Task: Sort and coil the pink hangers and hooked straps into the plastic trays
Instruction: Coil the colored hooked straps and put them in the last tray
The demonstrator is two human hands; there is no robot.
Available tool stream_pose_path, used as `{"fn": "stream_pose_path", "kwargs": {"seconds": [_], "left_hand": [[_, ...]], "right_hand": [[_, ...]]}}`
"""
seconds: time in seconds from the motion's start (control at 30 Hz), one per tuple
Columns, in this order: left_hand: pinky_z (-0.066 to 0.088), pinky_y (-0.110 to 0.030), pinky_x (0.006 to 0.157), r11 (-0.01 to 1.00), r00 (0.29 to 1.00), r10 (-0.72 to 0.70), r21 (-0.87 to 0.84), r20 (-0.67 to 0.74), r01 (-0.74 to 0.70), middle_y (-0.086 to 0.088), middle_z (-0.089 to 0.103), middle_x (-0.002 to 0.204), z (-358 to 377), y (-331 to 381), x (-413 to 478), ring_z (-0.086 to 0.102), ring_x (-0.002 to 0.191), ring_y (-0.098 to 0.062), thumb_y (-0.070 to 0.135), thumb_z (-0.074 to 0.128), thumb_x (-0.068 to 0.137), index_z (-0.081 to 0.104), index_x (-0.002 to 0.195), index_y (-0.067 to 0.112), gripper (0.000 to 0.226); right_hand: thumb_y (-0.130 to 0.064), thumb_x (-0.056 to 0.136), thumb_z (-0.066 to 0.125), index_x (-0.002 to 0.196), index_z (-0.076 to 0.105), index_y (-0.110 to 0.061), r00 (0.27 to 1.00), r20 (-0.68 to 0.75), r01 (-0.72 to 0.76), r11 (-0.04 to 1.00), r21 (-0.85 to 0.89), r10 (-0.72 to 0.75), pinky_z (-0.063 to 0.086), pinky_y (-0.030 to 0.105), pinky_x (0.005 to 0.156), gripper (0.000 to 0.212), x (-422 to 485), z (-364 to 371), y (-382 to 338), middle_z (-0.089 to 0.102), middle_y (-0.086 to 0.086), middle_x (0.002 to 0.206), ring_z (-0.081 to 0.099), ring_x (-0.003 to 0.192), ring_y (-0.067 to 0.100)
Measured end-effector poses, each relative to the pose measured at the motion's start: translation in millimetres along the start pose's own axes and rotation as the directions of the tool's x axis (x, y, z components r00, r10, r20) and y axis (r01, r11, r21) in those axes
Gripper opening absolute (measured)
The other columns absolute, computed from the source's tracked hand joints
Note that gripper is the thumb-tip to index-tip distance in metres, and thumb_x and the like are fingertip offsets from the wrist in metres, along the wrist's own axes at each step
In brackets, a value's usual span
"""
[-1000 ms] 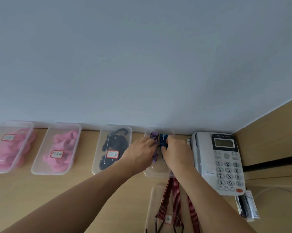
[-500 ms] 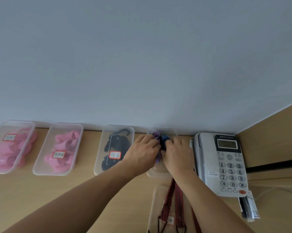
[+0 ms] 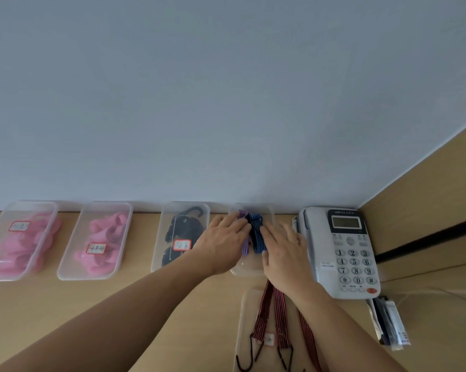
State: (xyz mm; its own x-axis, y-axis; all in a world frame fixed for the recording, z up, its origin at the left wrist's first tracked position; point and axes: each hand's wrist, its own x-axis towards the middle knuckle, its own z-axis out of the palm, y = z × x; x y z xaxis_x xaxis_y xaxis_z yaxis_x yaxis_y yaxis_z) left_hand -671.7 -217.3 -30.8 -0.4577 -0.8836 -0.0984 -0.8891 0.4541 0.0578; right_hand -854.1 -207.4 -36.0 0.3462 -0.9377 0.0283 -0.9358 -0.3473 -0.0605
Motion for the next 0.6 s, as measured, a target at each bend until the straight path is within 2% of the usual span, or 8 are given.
{"fn": "stream_pose_path", "kwargs": {"seconds": [0.2, 0.33, 0.4, 0.47, 0.53, 0.6], "left_hand": [[0.020, -0.041, 0.118, 0.993, 0.999, -0.018, -0.115, -0.044, 0.012, 0.000, 0.036, 0.155, -14.5, 21.7, -15.1, 0.017, 0.148, -0.022, 0.028, 0.040, 0.097, 0.036, 0.149, 0.017, 0.053], [0.022, -0.038, 0.117, 0.973, 0.997, 0.051, -0.221, -0.051, -0.061, 0.003, 0.041, 0.151, -16.1, 50.9, -31.5, 0.024, 0.144, -0.019, 0.027, 0.046, 0.094, 0.043, 0.145, 0.020, 0.052], [0.030, -0.039, 0.114, 0.957, 0.993, 0.106, -0.267, -0.061, -0.118, 0.003, 0.048, 0.145, -15.4, 65.6, -38.0, 0.034, 0.137, -0.019, 0.027, 0.046, 0.093, 0.049, 0.141, 0.021, 0.048], [0.036, -0.037, 0.108, 0.942, 0.990, 0.127, -0.306, -0.053, -0.138, 0.003, 0.055, 0.135, -13.6, 78.9, -44.0, 0.043, 0.126, -0.020, 0.026, 0.046, 0.093, 0.054, 0.136, 0.021, 0.044], [0.039, -0.035, 0.103, 0.930, 0.995, 0.099, -0.354, -0.019, -0.099, 0.001, 0.061, 0.125, -11.7, 88.2, -49.6, 0.049, 0.118, -0.020, 0.024, 0.046, 0.094, 0.060, 0.130, 0.020, 0.039], [0.044, -0.035, 0.097, 0.925, 0.997, 0.060, -0.379, 0.042, -0.040, -0.002, 0.065, 0.118, -10.8, 92.8, -55.3, 0.053, 0.112, -0.021, 0.023, 0.044, 0.094, 0.064, 0.123, 0.018, 0.035]], "right_hand": [[-0.020, 0.088, 0.063, 0.125, 0.063, -0.015, 0.994, -0.068, -0.076, 0.989, 0.126, 0.085, 0.046, 0.041, 0.094, 0.037, -41.7, -16.6, 5.6, 0.060, 0.000, 0.130, 0.049, 0.124, 0.024], [-0.022, 0.088, 0.065, 0.108, 0.070, -0.018, 0.974, -0.079, -0.188, 0.950, 0.248, 0.213, 0.051, 0.036, 0.086, 0.022, -85.0, -17.6, 6.6, 0.066, -0.004, 0.111, 0.057, 0.106, 0.020], [-0.025, 0.088, 0.063, 0.099, 0.068, -0.021, 0.955, -0.001, -0.282, 0.909, 0.308, 0.296, 0.051, 0.030, 0.075, 0.013, -108.1, -14.8, 7.7, 0.065, -0.006, 0.096, 0.060, 0.091, 0.017], [-0.030, 0.087, 0.061, 0.094, 0.066, -0.022, 0.921, 0.153, -0.390, 0.865, 0.315, 0.359, 0.050, 0.027, 0.070, 0.012, -127.2, -10.2, 11.4, 0.063, -0.008, 0.088, 0.061, 0.082, 0.013], [-0.038, 0.085, 0.061, 0.095, 0.064, -0.022, 0.870, 0.320, -0.464, 0.841, 0.277, 0.375, 0.048, 0.027, 0.069, 0.019, -139.3, -4.6, 14.0, 0.062, -0.010, 0.088, 0.059, 0.079, 0.010], [-0.045, 0.081, 0.063, 0.095, 0.062, -0.024, 0.835, 0.399, -0.501, 0.824, 0.264, 0.380, 0.045, 0.026, 0.067, 0.025, -145.5, 0.5, 12.5, 0.061, -0.009, 0.087, 0.057, 0.079, 0.010]]}}
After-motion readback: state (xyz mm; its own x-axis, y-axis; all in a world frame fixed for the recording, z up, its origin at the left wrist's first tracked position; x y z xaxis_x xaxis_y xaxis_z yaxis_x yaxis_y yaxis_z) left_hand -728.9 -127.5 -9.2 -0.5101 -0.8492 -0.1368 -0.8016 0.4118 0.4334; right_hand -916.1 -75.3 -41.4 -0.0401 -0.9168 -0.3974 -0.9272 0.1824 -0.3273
